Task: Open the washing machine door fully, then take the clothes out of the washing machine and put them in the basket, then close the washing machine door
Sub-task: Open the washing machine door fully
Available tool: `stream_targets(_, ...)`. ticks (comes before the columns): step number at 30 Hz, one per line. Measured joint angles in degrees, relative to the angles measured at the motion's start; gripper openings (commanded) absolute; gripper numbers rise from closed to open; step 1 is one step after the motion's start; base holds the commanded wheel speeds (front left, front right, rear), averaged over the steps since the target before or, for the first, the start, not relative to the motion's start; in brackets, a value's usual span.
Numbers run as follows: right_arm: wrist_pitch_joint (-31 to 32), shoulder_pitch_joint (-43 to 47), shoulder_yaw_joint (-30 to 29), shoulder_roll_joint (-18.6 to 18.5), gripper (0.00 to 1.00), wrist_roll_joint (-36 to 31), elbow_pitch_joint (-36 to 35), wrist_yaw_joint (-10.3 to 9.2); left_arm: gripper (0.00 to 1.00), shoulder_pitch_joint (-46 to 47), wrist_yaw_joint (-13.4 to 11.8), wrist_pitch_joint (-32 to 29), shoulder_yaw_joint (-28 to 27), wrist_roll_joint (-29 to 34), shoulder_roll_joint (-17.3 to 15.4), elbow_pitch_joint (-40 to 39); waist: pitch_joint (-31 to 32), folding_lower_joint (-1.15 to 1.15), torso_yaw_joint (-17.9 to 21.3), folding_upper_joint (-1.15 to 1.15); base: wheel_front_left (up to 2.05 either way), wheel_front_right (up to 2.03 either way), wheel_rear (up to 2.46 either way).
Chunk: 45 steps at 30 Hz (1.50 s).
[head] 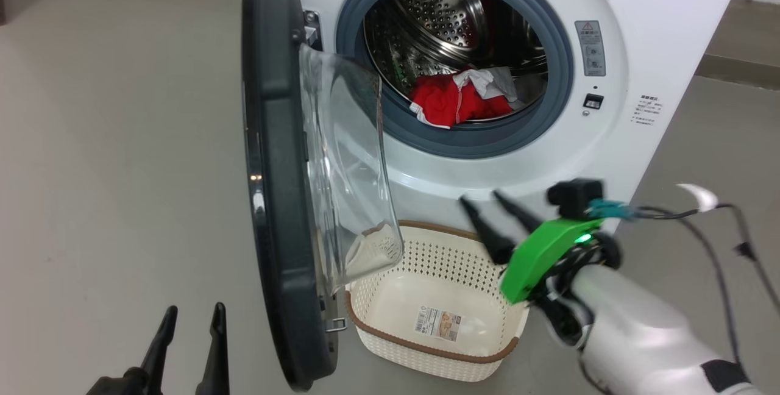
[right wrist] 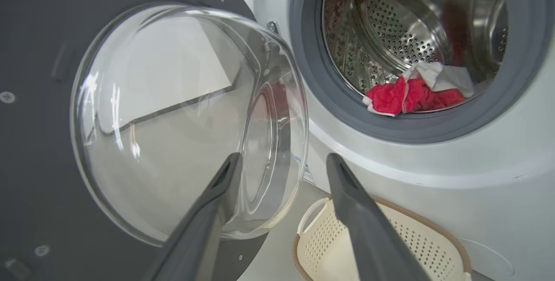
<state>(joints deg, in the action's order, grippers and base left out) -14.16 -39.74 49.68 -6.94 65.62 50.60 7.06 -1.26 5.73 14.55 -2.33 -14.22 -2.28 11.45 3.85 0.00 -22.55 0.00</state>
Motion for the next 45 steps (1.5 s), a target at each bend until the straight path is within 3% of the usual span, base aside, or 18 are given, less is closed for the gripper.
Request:
stream_targets(7,-0.2,9.0,-21.3,0.9,1.0,-21.0,-3.5,0.0,1.0,-0.1,-0.2,0.0,-0.1,0.0,0.0,-0.1,0.4,0.0,0.6,0.0,0.0,0.0,0.0)
stream_targets(12,-0.2,15.9,-32.8,2.8,1.0,-37.4,-12.9,0.0,1.0,-0.1,-0.2,0.0,-0.1,0.0,-0.2,-0.3,0.3,0.0,1.1,0.0,0.0,0.0,0.0)
stream_targets(16,-0.3,21.2,-38.7,3.6,1.0,-45.6,-21.0,0.0,1.0,-0.1,-0.2,0.0,0.1,-0.1,-0.3,-0.5,0.0,0.0,1.1,0.0,0.0,0.0,0.0)
stream_targets(23,-0.5,28.8,-41.1,3.8,1.0,-45.3,-31.1,0.03,1.0,-0.1,-0.1,0.0,0.6,-0.3,-0.7,-0.7,0.3,0.0,0.9,0.0,0.0,0.0,0.0)
stream_targets(45,-0.5,34.8,-41.0,4.0,1.0,-46.0,-32.4,0.04,1.0,-0.3,0.3,0.0,-0.1,0.2,-1.0,-1.9,0.3,0.0,2.0,0.0,0.0,0.0,0.0)
